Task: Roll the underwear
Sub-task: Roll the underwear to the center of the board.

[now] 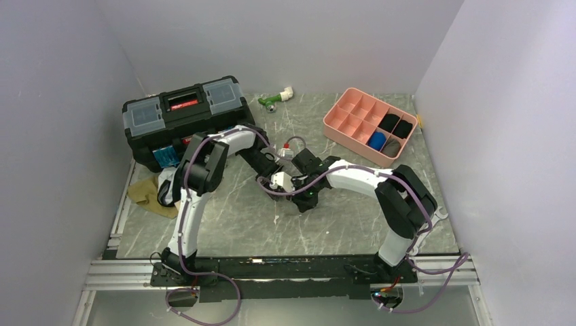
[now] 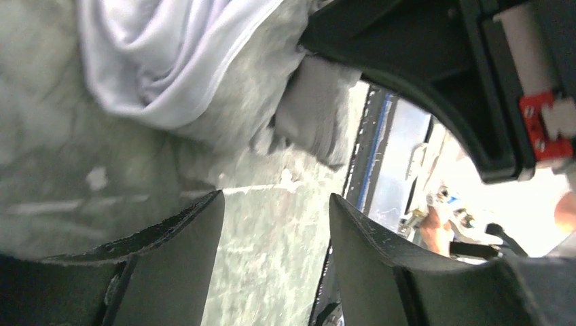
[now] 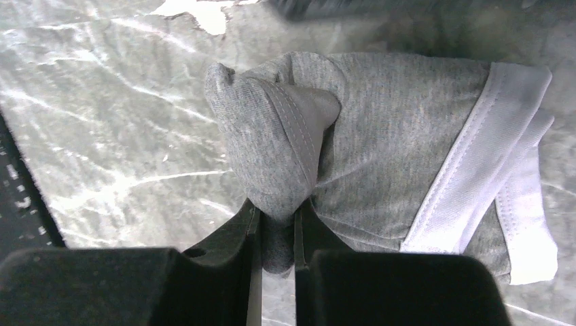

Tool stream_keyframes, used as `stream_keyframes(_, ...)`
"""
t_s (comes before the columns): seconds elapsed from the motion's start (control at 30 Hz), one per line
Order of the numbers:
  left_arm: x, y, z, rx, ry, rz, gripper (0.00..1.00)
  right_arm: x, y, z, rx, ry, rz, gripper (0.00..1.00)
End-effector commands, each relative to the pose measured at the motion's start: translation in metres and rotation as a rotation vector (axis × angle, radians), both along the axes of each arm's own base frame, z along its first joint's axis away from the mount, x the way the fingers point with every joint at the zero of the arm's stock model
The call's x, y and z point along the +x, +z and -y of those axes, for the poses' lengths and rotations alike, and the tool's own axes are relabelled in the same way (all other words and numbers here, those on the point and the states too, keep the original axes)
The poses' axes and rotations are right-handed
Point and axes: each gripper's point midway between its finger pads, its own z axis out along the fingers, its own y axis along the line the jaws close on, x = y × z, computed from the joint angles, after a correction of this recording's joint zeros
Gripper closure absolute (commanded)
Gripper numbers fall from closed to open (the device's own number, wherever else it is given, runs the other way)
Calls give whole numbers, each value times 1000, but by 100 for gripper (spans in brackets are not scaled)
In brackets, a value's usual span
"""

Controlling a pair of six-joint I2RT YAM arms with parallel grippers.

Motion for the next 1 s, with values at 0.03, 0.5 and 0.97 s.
stream_keyframes(0.03,31,12,-20,-13,34,228,35,-24,1,10,-11,10,-175,100)
stream_keyframes(0.5,48,58,-87,-30,335,510,35,10,5,3,95,-38,-450,100)
stream_keyframes(0.97,27,83,-49,-49,103,1159,30,20,-13,0,98,-53,-692,95)
